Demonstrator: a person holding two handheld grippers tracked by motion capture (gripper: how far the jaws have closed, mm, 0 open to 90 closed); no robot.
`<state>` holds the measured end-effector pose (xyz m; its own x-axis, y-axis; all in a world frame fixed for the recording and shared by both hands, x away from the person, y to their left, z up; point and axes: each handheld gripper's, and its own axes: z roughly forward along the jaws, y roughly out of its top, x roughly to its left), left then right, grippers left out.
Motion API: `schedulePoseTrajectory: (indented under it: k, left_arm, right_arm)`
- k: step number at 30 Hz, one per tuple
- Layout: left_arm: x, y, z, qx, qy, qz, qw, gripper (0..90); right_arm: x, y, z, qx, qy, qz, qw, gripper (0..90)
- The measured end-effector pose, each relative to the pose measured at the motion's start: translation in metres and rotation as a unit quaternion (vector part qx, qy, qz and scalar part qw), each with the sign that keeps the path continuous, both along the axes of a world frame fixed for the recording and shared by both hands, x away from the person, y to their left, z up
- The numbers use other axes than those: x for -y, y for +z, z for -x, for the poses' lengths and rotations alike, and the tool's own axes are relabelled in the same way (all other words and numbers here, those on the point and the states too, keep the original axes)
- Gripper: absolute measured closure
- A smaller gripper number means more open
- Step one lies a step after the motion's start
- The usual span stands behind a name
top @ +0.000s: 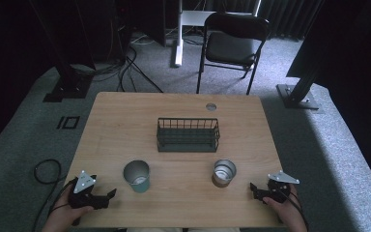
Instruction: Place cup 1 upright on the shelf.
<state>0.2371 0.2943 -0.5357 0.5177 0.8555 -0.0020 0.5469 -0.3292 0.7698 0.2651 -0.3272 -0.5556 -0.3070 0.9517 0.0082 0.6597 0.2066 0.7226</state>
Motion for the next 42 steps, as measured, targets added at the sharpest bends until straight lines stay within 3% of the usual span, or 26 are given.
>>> schedulePoseTrajectory:
  k: [14, 20, 25, 42]
  left_arm:
    - [0.018, 0.011, 0.002, 0.019, -0.047, 0.010, 0.9987, 3.9]
    - [0.029, 0.016, 0.001, 0.027, -0.074, 0.016, 0.9968, 3.9]
    - [0.038, 0.021, -0.001, 0.032, -0.092, 0.033, 0.9947, 3.9]
    - [0.064, 0.026, -0.011, 0.036, -0.132, 0.031, 0.9901, 3.9]
  right_arm:
    - [0.000, 0.000, 0.000, 0.000, 0.000, 0.000, 1.0000, 10.8]
    - [0.000, 0.000, 0.000, 0.000, 0.000, 0.000, 1.0000, 10.8]
    - [0.000, 0.000, 0.000, 0.000, 0.000, 0.000, 1.0000, 10.9]
    - [0.000, 0.000, 0.000, 0.000, 0.000, 0.000, 1.0000, 10.9]
